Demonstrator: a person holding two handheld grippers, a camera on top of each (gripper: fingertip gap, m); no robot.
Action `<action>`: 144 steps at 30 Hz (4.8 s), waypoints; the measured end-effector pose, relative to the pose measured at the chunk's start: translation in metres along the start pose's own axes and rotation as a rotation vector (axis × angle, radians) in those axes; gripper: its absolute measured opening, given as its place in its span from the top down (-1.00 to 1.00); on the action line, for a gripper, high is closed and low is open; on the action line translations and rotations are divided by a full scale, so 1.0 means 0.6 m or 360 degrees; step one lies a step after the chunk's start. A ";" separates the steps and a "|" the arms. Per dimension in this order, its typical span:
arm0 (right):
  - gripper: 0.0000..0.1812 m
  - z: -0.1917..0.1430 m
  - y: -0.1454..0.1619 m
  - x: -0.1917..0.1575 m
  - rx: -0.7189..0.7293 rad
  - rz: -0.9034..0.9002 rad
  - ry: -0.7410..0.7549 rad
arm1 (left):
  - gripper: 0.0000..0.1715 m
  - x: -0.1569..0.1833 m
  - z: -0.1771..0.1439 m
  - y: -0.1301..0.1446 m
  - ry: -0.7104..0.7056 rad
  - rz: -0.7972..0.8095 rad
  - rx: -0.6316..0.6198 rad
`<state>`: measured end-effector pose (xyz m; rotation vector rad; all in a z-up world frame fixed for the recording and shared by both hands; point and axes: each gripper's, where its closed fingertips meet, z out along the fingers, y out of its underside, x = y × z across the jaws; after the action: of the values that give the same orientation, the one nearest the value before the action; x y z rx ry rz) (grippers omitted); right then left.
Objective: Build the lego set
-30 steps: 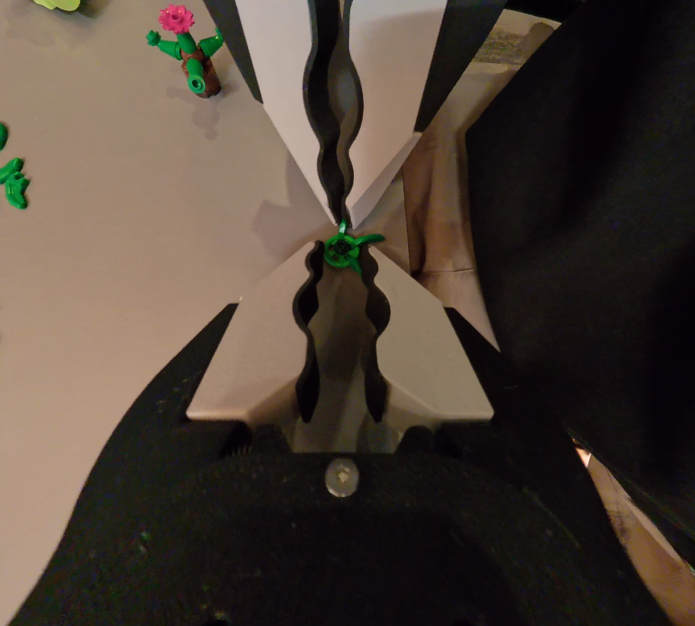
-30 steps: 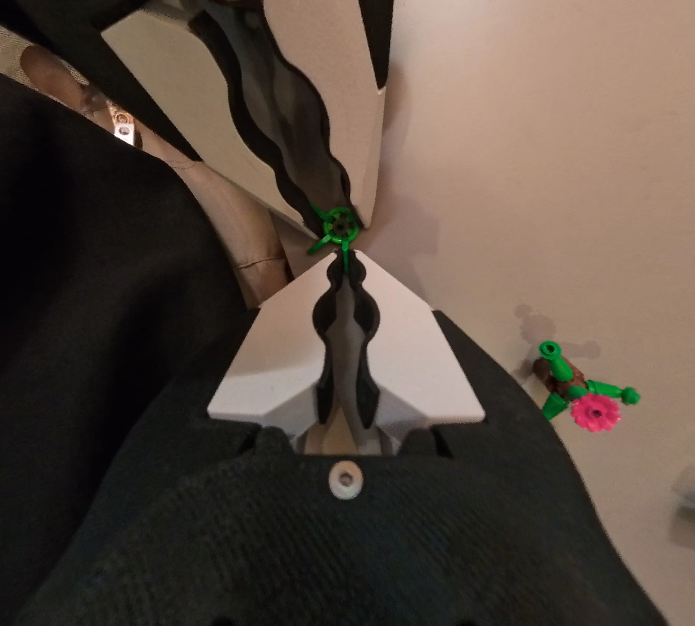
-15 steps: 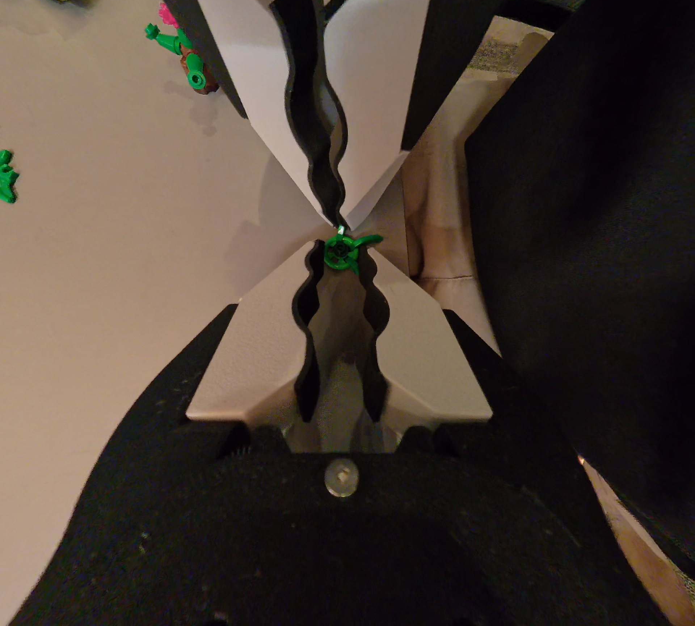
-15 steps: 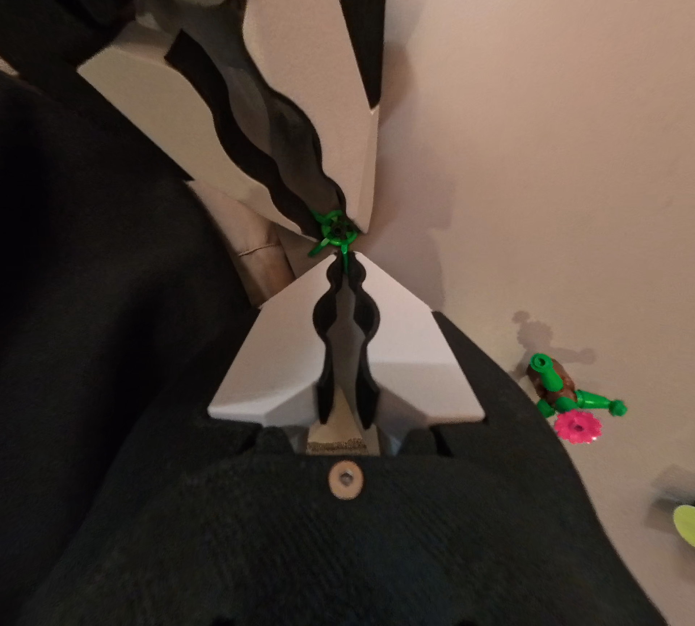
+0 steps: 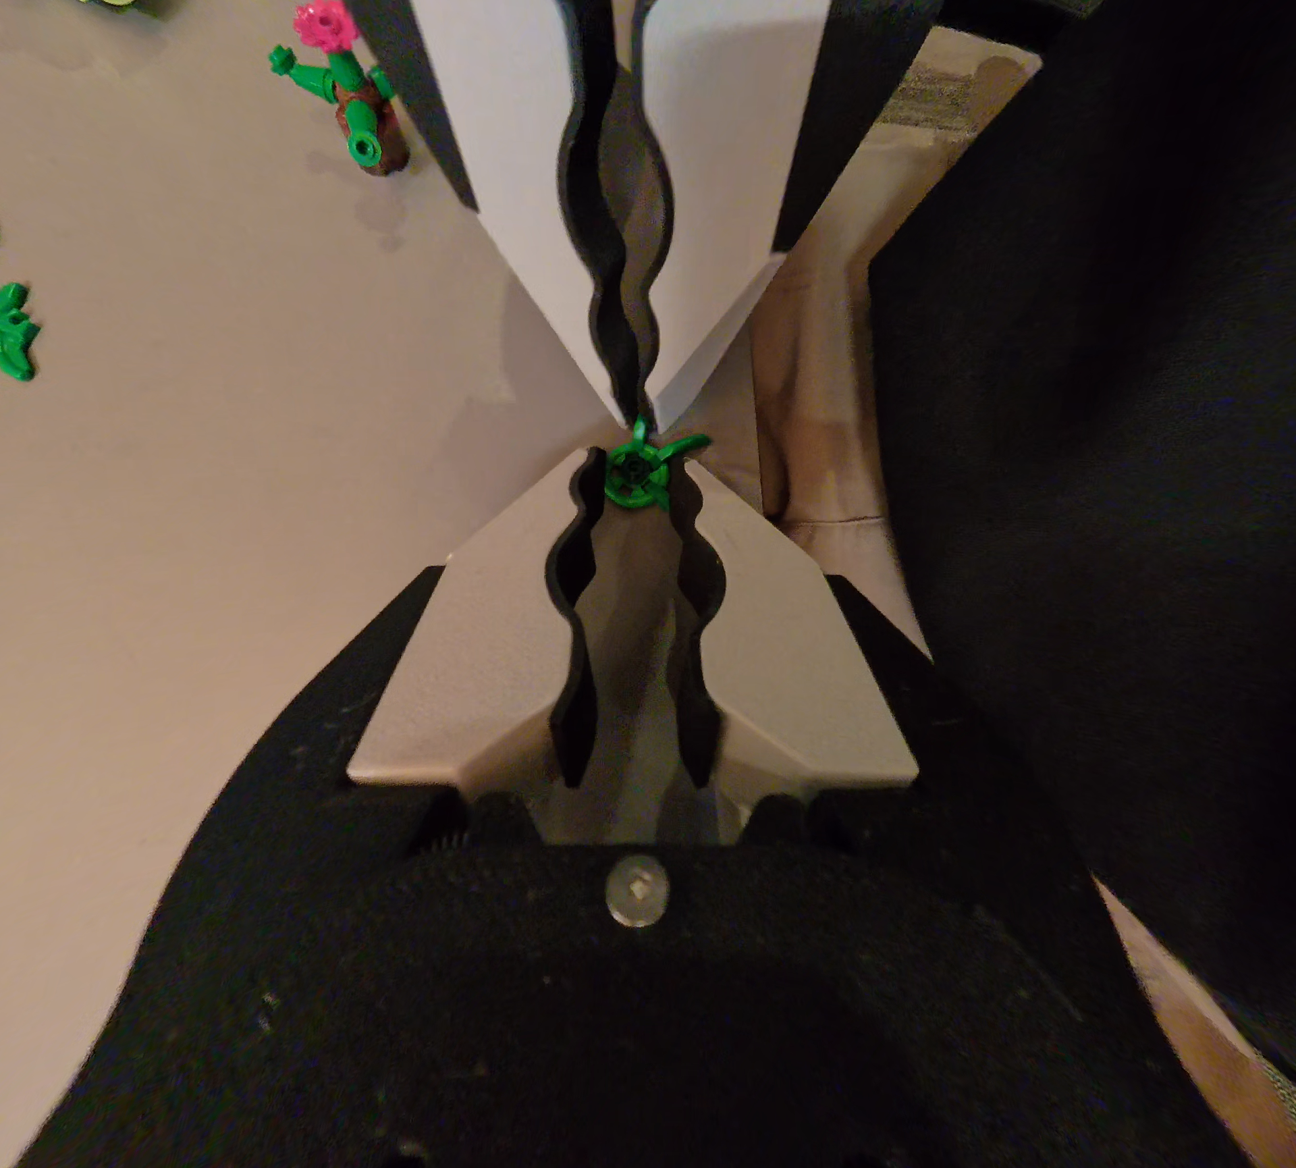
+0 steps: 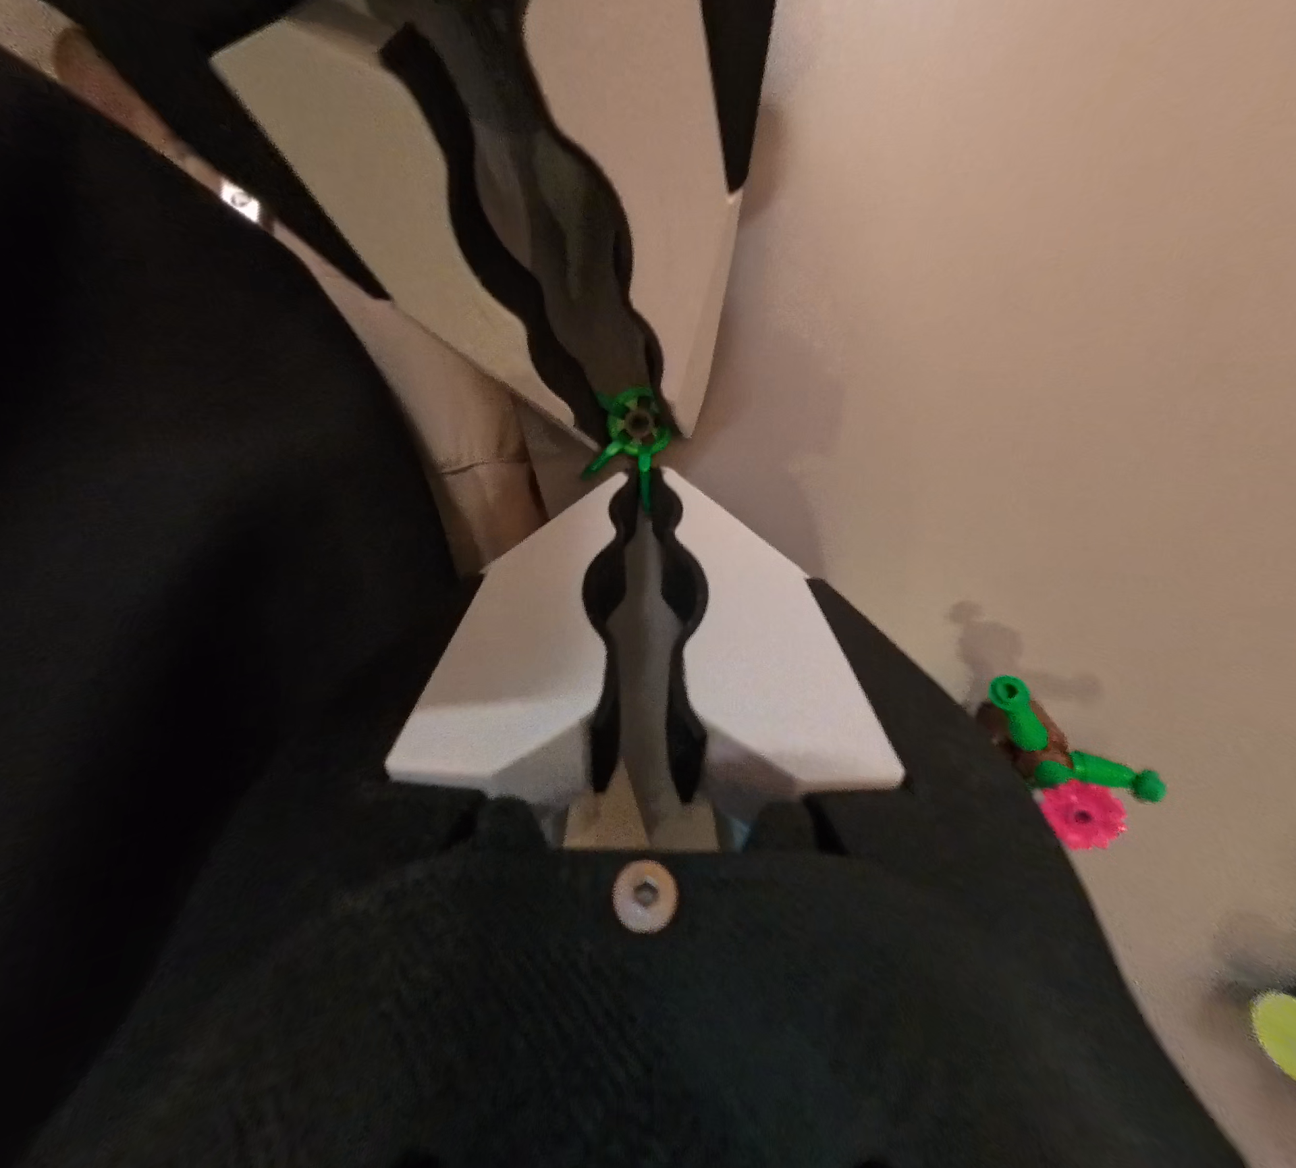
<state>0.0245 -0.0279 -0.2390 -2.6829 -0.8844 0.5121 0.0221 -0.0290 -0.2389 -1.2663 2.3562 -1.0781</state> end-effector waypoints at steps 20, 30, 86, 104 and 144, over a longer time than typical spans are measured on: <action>0.94 -0.007 -0.011 0.017 0.0686 0.0204 0.0161 | 0.49 -0.002 -0.009 0.000 -0.0015 -0.0029 0.0032; 0.94 -0.019 -0.011 0.015 0.0762 0.0234 0.0216 | 0.64 -0.031 -0.048 -0.017 -0.0141 -0.0411 0.0325; 0.96 -0.140 -0.087 0.030 0.1326 0.0078 0.0720 | 0.77 -0.062 -0.135 -0.109 0.0459 -0.1242 0.1396; 0.96 -0.138 -0.104 0.019 0.1293 -0.0117 0.0807 | 0.97 -0.047 -0.130 -0.110 0.0676 -0.1320 0.1384; 0.98 -0.140 -0.097 -0.009 0.1610 0.0507 -0.0355 | 1.00 -0.018 -0.129 -0.114 0.0599 -0.0975 0.1295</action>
<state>0.0246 0.0020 -0.1410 -1.8265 -0.1214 1.0075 0.0292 -0.0059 -0.1375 -1.5236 1.3801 -2.3079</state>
